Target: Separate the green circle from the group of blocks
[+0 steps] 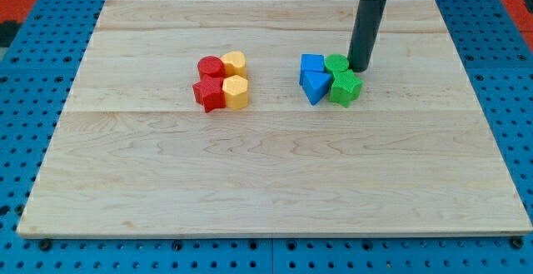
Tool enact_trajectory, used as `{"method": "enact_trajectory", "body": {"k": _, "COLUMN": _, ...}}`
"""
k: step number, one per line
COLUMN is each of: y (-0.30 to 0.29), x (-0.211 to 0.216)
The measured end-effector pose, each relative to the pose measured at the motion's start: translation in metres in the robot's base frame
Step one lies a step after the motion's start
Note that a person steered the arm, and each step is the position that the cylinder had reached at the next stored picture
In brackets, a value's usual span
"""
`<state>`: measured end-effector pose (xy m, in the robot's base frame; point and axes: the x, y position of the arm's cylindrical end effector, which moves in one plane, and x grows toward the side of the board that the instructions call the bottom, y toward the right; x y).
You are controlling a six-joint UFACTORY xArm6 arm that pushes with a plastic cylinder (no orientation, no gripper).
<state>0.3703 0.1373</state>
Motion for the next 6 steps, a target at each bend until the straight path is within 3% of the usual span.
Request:
{"method": "enact_trajectory", "body": {"k": 1, "y": 0.009, "x": 0.013}}
{"method": "enact_trajectory", "body": {"k": 3, "y": -0.102, "x": 0.003}}
{"method": "enact_trajectory", "body": {"k": 4, "y": -0.102, "x": -0.033}}
{"method": "enact_trajectory", "body": {"k": 5, "y": -0.095, "x": -0.036}}
{"method": "enact_trajectory", "body": {"k": 6, "y": -0.076, "x": -0.003}}
